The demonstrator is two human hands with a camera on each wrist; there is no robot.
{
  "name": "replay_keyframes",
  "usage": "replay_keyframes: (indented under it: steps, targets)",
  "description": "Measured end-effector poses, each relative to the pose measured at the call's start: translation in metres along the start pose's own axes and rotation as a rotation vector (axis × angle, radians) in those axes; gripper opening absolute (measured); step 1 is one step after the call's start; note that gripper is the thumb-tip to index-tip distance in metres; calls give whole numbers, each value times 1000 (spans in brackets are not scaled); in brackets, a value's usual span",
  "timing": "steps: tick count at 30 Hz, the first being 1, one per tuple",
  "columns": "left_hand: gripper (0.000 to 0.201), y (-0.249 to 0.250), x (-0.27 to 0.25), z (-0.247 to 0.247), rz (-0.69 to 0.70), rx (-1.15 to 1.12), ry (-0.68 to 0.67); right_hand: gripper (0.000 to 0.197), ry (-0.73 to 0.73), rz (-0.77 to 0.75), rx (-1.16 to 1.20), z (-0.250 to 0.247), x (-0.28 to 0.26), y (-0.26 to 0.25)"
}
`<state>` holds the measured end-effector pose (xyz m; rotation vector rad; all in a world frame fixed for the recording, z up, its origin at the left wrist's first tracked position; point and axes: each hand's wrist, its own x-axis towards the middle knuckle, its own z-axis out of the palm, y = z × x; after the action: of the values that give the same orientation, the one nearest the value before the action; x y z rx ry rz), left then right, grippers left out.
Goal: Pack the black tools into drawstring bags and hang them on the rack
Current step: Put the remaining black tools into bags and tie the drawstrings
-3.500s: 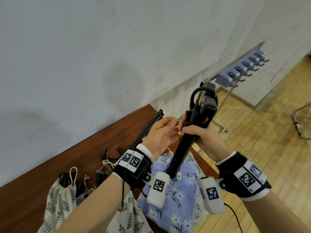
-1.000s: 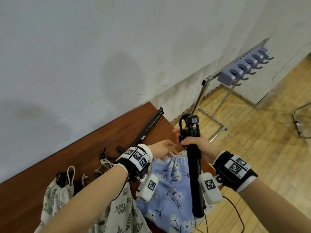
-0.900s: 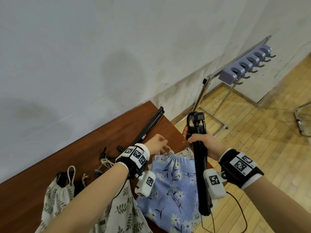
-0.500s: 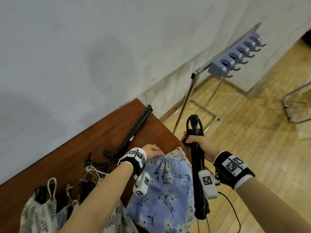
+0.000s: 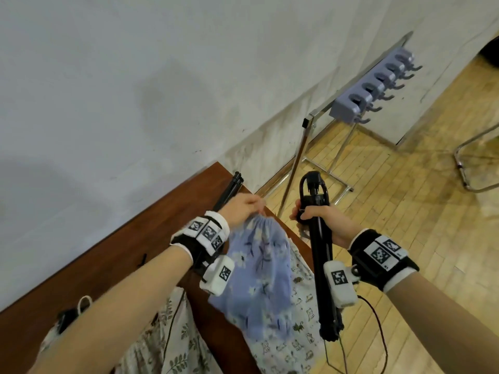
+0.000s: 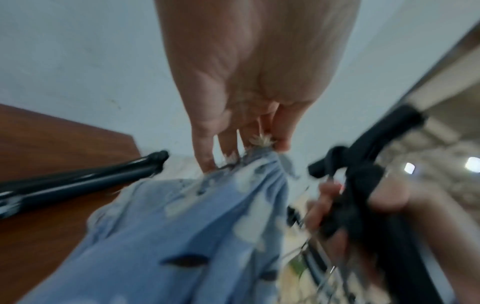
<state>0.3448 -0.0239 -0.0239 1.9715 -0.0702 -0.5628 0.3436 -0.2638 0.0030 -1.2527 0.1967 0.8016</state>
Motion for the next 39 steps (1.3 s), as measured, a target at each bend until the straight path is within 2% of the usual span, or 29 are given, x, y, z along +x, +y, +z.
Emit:
replay_keyframes:
  steps: [3, 6, 8, 12, 16, 18, 21, 25, 28, 30, 32, 33, 34, 35, 37, 39]
  targets:
    - [31, 60, -31, -33, 170, -116, 105, 28, -40, -55, -56, 12, -15, -18]
    - [32, 104, -69, -45, 396, 29, 141, 32, -19, -130, -97, 25, -31, -32]
    - [28, 102, -91, -36, 416, 147, 102, 31, 32, -179, -142, 34, -40, -35]
    - [24, 27, -109, 15, 240, 280, 55, 15, 109, -196, -269, 46, -50, -20]
    - [14, -67, -112, 69, -36, 408, -138, 21, 81, -38, -353, 48, -51, 30]
    - [17, -99, -119, 87, -143, 455, -237, 20, 110, 54, -362, 46, -52, 60]
    - [9, -121, -128, 97, -273, 237, -277, 26, 122, 148, -367, 42, -54, 97]
    - [28, -127, -126, 83, -366, -53, -59, 38, 142, 225, -359, 39, -52, 120]
    - [52, -120, -122, 72, -274, -117, 239, 25, 132, 274, -422, 42, -47, 125]
    - [52, -109, -118, 63, -208, -154, 345, 20, 78, 324, -501, 49, -45, 125]
    - [38, -95, -110, 54, -215, -126, 303, 26, 22, 381, -573, 55, -41, 127]
    - [26, -90, -106, 50, -263, -56, 226, 31, 4, 399, -610, 58, -38, 129]
    - [24, -87, -104, 48, -334, 41, 139, 35, -7, 406, -633, 60, -35, 132]
    - [42, -88, -100, 48, -397, 171, 31, 39, -14, 415, -643, 61, -32, 135]
    - [68, -92, -94, 50, -418, 476, -187, 35, -35, 415, -647, 66, -26, 139]
    - [70, -94, -83, 54, -360, 748, -211, 21, -53, 419, -663, 69, -22, 140]
